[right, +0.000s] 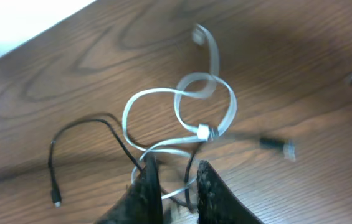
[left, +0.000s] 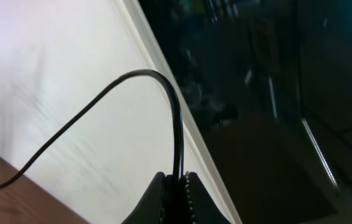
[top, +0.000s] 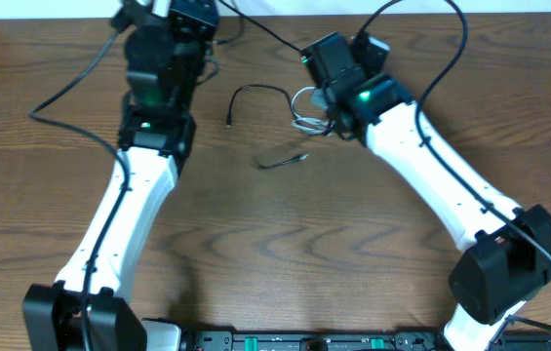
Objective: Untangle cables
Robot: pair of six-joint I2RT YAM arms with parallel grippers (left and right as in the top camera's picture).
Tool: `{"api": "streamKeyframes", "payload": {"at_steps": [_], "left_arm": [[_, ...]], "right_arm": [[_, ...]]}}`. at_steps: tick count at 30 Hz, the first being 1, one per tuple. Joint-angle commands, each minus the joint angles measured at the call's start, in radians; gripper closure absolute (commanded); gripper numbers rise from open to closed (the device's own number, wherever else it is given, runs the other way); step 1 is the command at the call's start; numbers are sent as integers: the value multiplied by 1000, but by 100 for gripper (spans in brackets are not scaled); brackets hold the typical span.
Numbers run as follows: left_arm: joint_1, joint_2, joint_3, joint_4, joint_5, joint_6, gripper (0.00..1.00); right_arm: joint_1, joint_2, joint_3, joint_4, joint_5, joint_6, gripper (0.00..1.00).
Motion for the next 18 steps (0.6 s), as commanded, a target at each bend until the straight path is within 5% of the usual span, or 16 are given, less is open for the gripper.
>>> {"api": "streamKeyframes", "payload": {"at_steps": [1, 6, 8, 18], "left_arm": [[56, -57, 25, -32, -20, 14, 93], [124, -60, 25, -129, -29, 29, 93], [160, -60, 25, -182, -27, 29, 92], [240, -60, 25, -239, -24, 53, 92]], "right_arm": [[-49, 12, 5, -6, -163, -55, 87], [-95, 11, 5, -4, -323, -185, 89], [-118, 11, 5, -8, -367, -240, 97], [-235, 3, 5, -73, -368, -275, 99]]}}
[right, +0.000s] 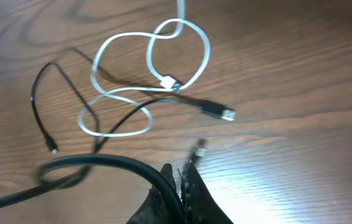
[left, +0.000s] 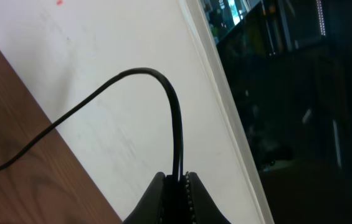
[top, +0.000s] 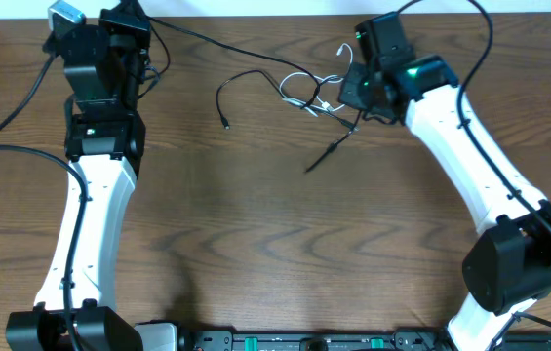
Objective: Untangle cables
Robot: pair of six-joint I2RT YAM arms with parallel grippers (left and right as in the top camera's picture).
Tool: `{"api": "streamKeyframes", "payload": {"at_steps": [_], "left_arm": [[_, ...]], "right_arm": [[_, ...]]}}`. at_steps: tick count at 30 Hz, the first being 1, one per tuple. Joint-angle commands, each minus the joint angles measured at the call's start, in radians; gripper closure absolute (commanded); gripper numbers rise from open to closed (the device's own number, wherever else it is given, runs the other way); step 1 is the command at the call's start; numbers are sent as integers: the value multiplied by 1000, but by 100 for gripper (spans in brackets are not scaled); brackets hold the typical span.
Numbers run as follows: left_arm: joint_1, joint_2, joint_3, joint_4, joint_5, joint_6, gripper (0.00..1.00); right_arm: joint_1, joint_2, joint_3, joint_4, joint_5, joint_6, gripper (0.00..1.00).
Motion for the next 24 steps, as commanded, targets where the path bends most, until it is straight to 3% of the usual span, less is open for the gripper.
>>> {"api": "streamKeyframes", "payload": {"at_steps": [1, 14, 19, 24], "left_arm": [[40, -13, 24, -12, -18, 48, 92], [265, -13, 24, -291, -35, 60, 93], [303, -13, 24, -301, -36, 139, 93], [307, -14, 24, -256, 2, 139, 93]], "right_arm": [[-77, -3, 5, -29, 6, -41, 99], [-406, -196, 5, -79, 89, -103, 99], [-489, -246, 5, -84, 89, -102, 99], [-529, -258, 5, -87, 79, -102, 99]]}}
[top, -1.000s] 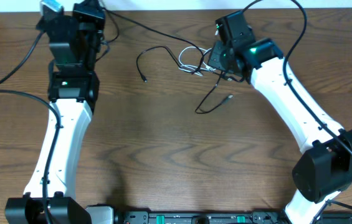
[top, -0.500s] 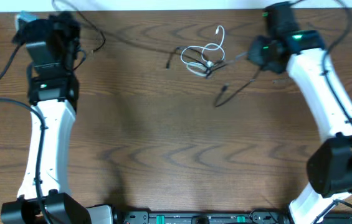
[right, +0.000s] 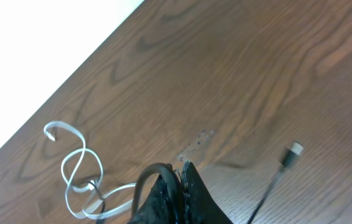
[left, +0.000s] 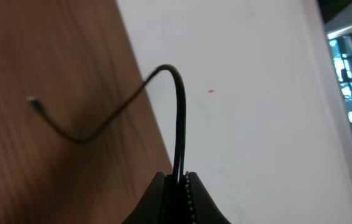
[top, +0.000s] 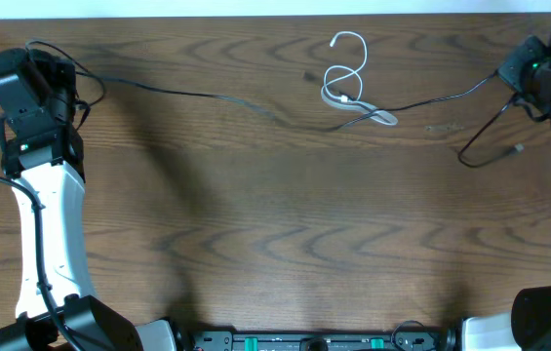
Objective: Untangle cables
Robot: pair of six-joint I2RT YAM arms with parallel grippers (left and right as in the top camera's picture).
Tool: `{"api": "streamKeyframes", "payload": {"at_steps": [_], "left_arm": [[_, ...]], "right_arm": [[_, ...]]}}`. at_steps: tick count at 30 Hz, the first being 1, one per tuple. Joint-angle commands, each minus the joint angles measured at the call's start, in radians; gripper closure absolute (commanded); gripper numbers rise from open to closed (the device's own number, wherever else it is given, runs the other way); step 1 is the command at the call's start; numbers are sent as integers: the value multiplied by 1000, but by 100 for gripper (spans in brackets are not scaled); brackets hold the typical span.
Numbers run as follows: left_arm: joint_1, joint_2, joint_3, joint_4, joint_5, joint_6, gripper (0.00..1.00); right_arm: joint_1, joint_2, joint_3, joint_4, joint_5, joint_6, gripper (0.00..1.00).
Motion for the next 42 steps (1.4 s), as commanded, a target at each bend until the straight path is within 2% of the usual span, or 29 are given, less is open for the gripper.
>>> {"api": "streamKeyframes", "payload": {"at_steps": [1, 9, 14, 21, 25, 28, 33, 35, 37, 38, 40, 42], "left_arm": [[4, -14, 23, 54, 57, 37, 93], [1, -14, 23, 451, 464, 12, 93], [-3, -14, 23, 628, 547, -41, 93], [-5, -14, 23, 737, 520, -47, 93], [-5, -14, 23, 743, 412, -91, 93], [-11, -13, 23, 784, 288, -135, 93], [-40, -13, 34, 921, 142, -137, 92], [-60, -13, 59, 902, 112, -117, 93], [-85, -13, 73, 863, 121, -61, 93], [-104, -13, 74, 831, 129, -25, 93], [-158, -13, 74, 697, 175, 47, 92], [-200, -12, 74, 601, 200, 63, 92]], "right_arm": [[-16, -11, 5, -4, 0, -19, 99], [-6, -11, 5, -19, -61, -19, 98], [-1, -10, 5, -24, -83, -19, 99], [1, -8, 5, -51, -84, -19, 97], [5, -5, 5, -59, -83, -19, 88], [13, -5, 5, -60, -83, -19, 88], [23, -5, 5, -59, -83, -19, 87], [29, -5, 5, -59, -83, -19, 80], [35, -5, 5, -59, -83, -19, 66], [40, -5, 5, -58, -84, -19, 56], [64, -5, 5, -58, -84, -19, 44], [87, -5, 5, -53, -88, -34, 36]]}}
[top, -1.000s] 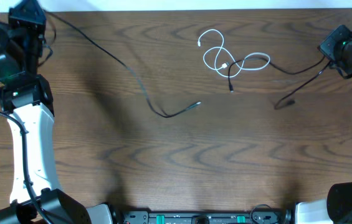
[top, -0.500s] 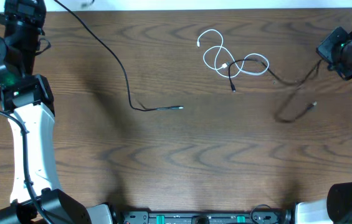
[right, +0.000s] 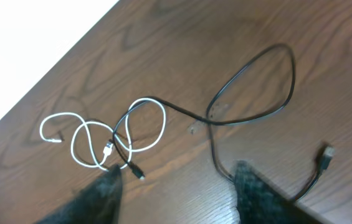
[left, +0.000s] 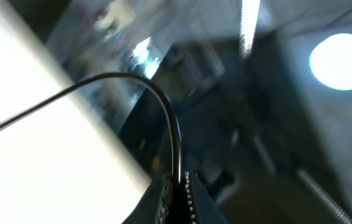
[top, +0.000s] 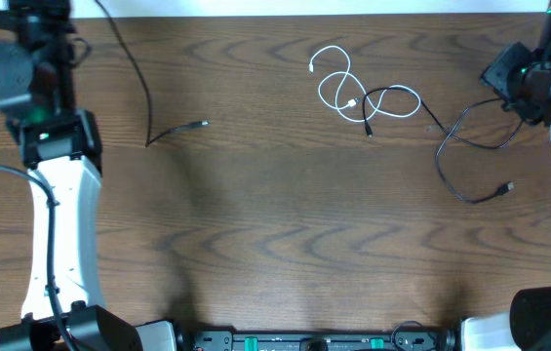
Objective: Untangle cables
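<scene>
My left gripper [top: 51,24] at the far left is shut on a thin black cable [top: 146,93]. That cable hangs down to the table, its plug end [top: 202,124] lying apart from the others. In the left wrist view the cable [left: 163,106] rises from the shut jaws. A white cable [top: 332,86] lies curled at the back middle. A second black cable [top: 451,132] loops over its right side and trails right to a plug [top: 507,187]. My right gripper [top: 499,83] stands open above the table [right: 176,199], holding nothing, with the white cable [right: 79,140] and black cable [right: 250,109] below it.
The wooden table [top: 285,244] ends at a white back edge [top: 285,8]. The arms' base rail [top: 304,341] runs along the front. The left wrist camera points up into a dark room with lights.
My right gripper has opened and let go of its black cable, which now lies slack at the right. The left cable's far end has come out of the pile and lies near the left.
Both grippers first stood near a tangle at the table's back middle, each shut on a black cable. They then stood further apart, then at the table's opposite ends with the cables stretched. Now one black cable is free; the other lies dropped, overlapping the white one.
</scene>
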Robot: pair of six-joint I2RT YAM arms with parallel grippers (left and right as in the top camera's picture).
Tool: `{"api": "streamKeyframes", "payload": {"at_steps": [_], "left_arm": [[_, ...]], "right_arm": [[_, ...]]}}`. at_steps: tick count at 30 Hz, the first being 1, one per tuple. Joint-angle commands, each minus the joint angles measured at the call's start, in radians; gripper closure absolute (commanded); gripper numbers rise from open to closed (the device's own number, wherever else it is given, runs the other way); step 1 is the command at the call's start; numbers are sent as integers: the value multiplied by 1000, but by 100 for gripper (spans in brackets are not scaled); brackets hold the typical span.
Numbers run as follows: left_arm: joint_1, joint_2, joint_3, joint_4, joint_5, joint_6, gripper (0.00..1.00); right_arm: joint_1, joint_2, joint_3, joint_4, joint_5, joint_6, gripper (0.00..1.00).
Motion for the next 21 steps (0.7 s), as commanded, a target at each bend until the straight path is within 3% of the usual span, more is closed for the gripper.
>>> {"api": "streamKeyframes", "payload": {"at_steps": [1, 9, 13, 21], "left_arm": [[-92, -8, 24, -141, 42, 94, 92], [-255, -4, 24, -217, 31, 93, 93], [-306, -4, 24, -240, -41, 93, 93], [-341, -4, 24, -261, -57, 80, 92]], "right_arm": [[55, -5, 5, 14, -18, -41, 33], [227, -5, -8, 161, -332, -442, 1], [339, -5, -37, 248, -426, -528, 1], [547, 3, -175, 555, -441, -527, 1]]}}
